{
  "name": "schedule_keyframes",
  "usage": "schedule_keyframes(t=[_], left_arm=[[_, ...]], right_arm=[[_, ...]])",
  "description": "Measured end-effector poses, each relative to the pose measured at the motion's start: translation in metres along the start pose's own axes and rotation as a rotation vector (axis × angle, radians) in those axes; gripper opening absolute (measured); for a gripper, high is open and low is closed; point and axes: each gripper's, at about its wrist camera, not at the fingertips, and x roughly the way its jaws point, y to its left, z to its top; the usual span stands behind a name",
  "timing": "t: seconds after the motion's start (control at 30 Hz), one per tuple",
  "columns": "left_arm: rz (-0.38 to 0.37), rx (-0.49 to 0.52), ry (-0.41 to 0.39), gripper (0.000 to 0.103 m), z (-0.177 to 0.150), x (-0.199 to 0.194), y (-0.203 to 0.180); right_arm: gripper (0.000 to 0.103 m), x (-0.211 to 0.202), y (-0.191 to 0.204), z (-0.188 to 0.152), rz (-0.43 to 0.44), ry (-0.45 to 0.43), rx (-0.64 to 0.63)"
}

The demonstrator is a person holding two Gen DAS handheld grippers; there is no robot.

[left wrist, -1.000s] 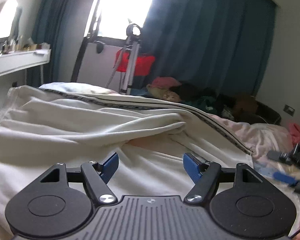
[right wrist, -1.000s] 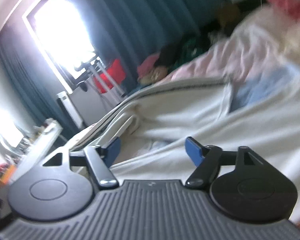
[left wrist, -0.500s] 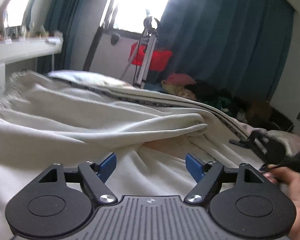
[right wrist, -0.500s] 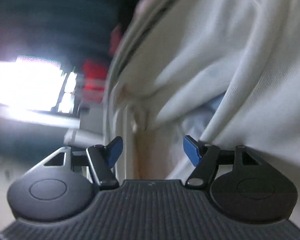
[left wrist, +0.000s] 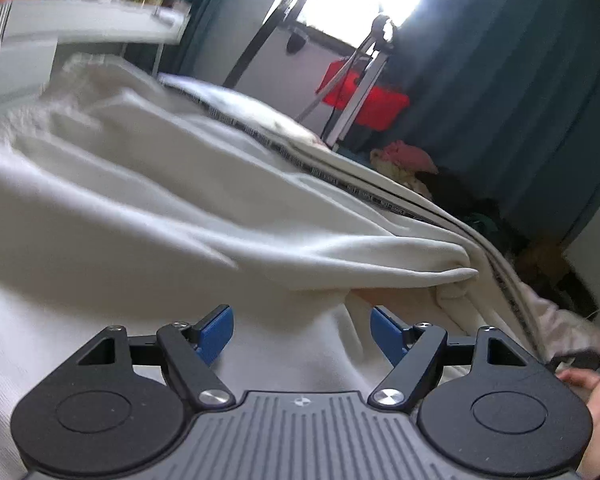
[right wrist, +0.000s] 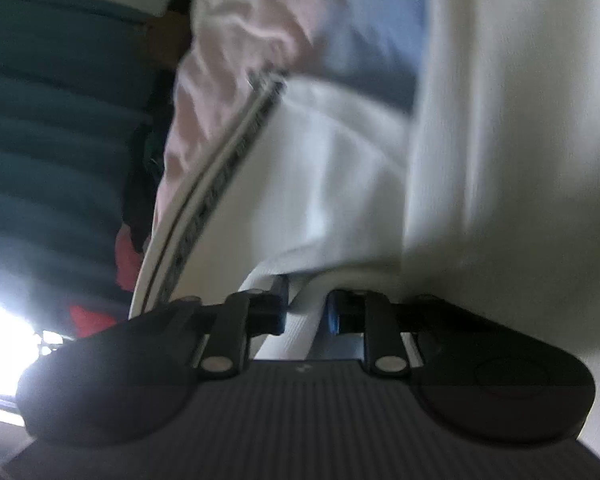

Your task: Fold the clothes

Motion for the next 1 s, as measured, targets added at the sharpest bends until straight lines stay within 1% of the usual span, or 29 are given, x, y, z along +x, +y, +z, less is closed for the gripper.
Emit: schedule_keyframes(t=[0.03, 0.07, 0.13, 0.23, 0.3, 0.4, 0.47, 0.5, 0.57, 0.67, 0.8, 0.87, 0.93, 1.0], left_arm=[[-0.005, -0.026, 0.007, 0.077, 0.001, 0.0, 0.004], [-0.009, -0.044, 0.007, 0.077, 0.002, 0.0, 0.006], [-0.021, -0.061, 0.009, 0.077, 0.004, -0.001, 0.009], [-0.061, -0.037, 0.051, 0.077, 0.0, 0.003, 0.005], [-0.066, -0.015, 0.066, 0.077, -0.002, 0.004, 0.002], [-0.063, 0.025, 0.064, 0.077, -0.005, 0.001, -0.004], [-0.067, 0.048, 0.059, 0.077, -0.006, 0.0, -0.007], [-0.071, 0.058, 0.056, 0.077, -0.007, -0.001, -0.009], [-0.069, 0.081, 0.048, 0.077, -0.009, -0.004, -0.013], [-0.067, 0.107, 0.043, 0.078, -0.013, -0.005, -0.02], [-0.068, 0.137, 0.058, 0.078, -0.022, -0.004, -0.031], [-0.075, 0.168, 0.058, 0.078, -0.028, -0.005, -0.037], [-0.082, 0.197, 0.058, 0.078, -0.034, -0.003, -0.045], [-0.093, 0.227, 0.06, 0.078, -0.04, -0.003, -0.052]], right_arm=[[0.009, 0.002, -0.002, 0.008, -0.006, -0.005, -0.001], [0.009, 0.002, -0.001, 0.016, -0.009, -0.013, -0.015], [0.009, -0.007, 0.011, 0.037, -0.002, -0.045, -0.089], [0.008, -0.02, 0.041, 0.074, 0.027, -0.083, -0.195], [0.008, -0.037, 0.065, 0.1, 0.122, -0.121, -0.251], [0.008, -0.072, 0.092, 0.126, 0.267, -0.208, -0.419], [0.008, -0.088, 0.081, 0.136, 0.308, -0.248, -0.499], [0.009, -0.088, 0.066, 0.142, 0.305, -0.226, -0.486], [0.01, -0.083, 0.029, 0.155, 0.282, -0.15, -0.421], [0.011, -0.061, -0.029, 0.168, 0.16, -0.02, -0.302], [0.01, -0.044, -0.077, 0.177, 0.068, 0.135, -0.132], [0.011, -0.049, -0.081, 0.176, 0.067, 0.15, -0.099], [0.011, -0.062, -0.075, 0.171, 0.047, 0.138, -0.16], [0.015, -0.075, -0.071, 0.166, 0.01, 0.126, -0.228]])
